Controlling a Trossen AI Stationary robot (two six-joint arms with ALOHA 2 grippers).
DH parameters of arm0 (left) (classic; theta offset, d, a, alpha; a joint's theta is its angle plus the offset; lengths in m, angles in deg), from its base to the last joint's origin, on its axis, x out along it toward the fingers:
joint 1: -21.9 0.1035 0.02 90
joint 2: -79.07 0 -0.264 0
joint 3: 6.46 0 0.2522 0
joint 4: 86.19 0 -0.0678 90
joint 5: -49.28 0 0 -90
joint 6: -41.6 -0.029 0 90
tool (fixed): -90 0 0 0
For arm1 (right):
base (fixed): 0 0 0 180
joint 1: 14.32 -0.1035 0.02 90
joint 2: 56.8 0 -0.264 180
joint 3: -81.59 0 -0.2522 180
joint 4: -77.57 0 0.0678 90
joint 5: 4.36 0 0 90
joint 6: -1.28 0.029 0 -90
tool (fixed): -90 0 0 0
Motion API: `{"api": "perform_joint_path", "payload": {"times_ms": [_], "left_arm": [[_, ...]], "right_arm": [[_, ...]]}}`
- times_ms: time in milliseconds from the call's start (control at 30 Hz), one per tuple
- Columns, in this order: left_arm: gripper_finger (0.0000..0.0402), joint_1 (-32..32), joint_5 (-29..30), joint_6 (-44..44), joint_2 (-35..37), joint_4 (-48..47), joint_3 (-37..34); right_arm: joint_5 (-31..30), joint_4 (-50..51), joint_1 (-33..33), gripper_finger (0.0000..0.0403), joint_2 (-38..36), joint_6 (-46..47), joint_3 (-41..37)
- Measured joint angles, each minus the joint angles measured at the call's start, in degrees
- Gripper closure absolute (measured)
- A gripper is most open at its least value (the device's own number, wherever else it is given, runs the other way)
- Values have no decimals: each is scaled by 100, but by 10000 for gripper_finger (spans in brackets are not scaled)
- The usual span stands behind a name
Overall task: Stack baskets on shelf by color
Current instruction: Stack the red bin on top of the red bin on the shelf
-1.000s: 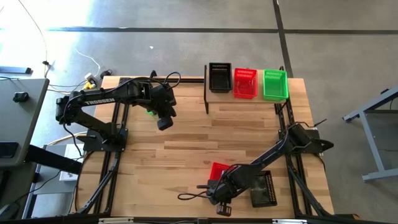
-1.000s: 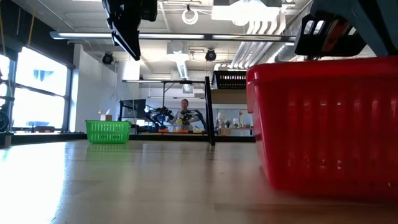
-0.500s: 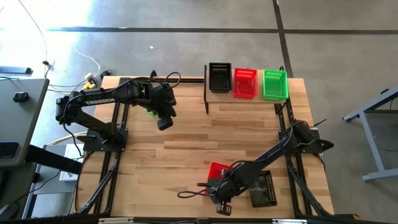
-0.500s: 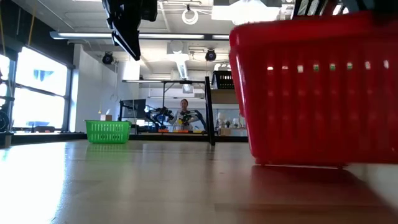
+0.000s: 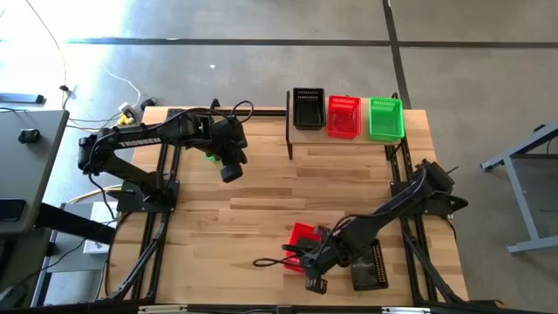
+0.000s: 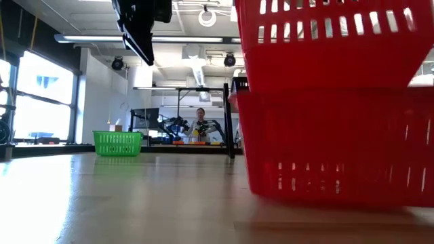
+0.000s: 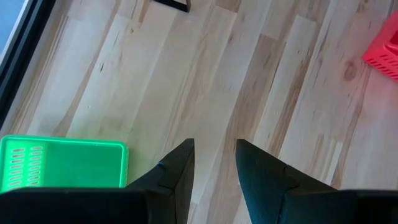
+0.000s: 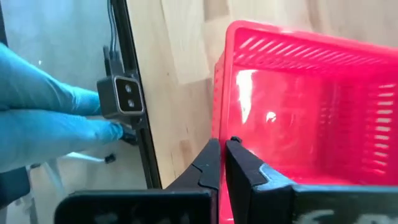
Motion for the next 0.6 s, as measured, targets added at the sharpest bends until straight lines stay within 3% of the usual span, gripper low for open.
{"api": "perform_joint_path", "payload": {"times_ms": [600], "left_arm": [[294, 8, -1, -34, 0, 32, 0]], "right_arm": [[-786, 348, 55, 402, -573, -2, 0]]}}
